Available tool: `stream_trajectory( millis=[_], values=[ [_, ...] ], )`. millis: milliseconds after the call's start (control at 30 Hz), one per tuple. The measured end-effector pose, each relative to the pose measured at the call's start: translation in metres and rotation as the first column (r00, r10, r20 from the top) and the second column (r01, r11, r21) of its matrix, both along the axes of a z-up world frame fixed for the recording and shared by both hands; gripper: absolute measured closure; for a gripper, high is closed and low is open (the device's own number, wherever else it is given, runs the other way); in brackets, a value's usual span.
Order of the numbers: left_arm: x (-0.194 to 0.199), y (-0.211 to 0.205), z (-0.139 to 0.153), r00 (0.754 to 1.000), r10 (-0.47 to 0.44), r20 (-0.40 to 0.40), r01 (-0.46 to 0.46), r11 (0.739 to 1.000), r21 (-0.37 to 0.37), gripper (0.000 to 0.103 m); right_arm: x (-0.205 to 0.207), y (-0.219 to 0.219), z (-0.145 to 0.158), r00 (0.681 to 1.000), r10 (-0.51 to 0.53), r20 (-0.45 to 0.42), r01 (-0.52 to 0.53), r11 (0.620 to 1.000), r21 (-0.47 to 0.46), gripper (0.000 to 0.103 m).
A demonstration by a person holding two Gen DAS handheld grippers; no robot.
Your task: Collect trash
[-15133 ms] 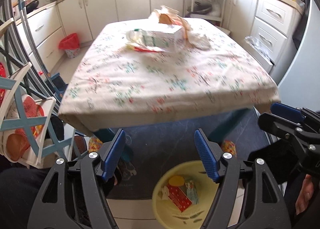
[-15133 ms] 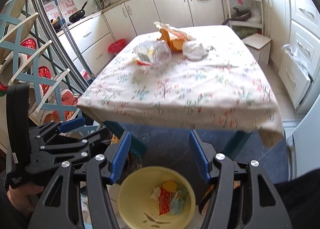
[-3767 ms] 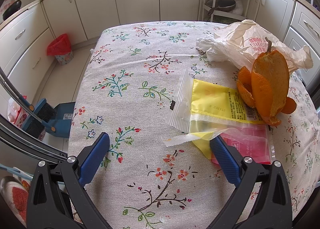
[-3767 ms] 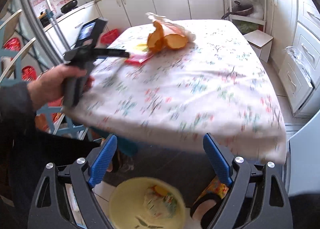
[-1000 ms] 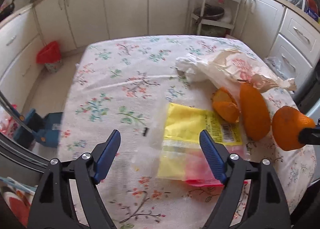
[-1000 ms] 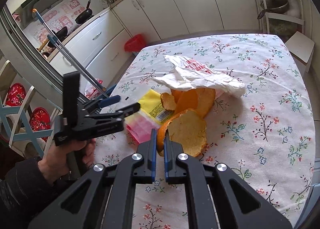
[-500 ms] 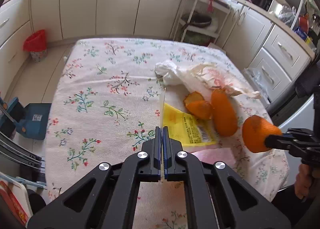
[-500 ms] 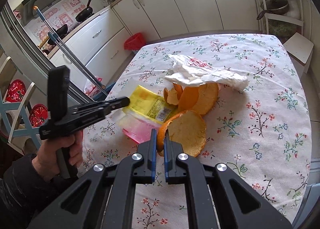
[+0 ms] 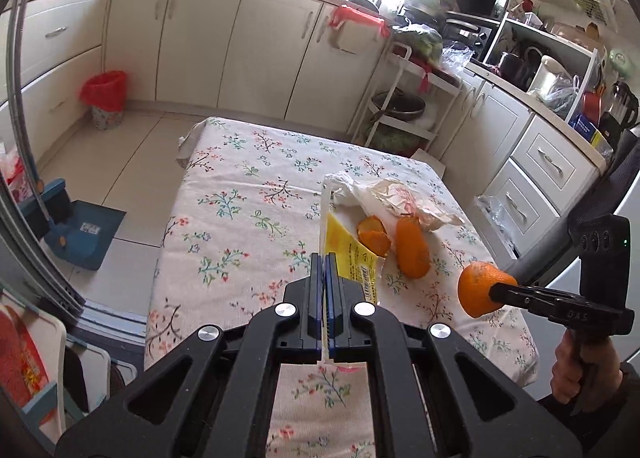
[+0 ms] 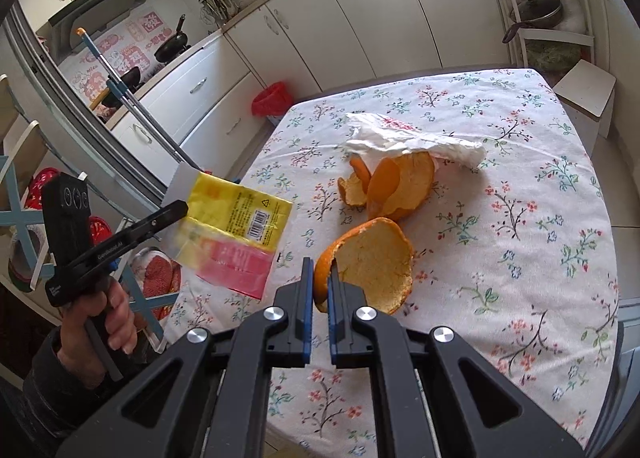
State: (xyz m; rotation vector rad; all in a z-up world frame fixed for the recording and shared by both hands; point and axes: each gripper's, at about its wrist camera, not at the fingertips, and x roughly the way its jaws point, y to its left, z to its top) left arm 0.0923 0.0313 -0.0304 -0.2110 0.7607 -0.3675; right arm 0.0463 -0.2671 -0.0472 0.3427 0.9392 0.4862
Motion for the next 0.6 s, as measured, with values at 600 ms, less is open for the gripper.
stream_trajectory(
  millis=[600],
  values=[
    [-0.081, -0.022, 0.003, 0.998, 0.0, 0.071, -0.01, 0.991, 0.136, 0.101, -0.055, -0.012, -0.012, 0.998, -0.064, -0.018, 0.065, 0.997, 0.046, 0.096]
  ],
)
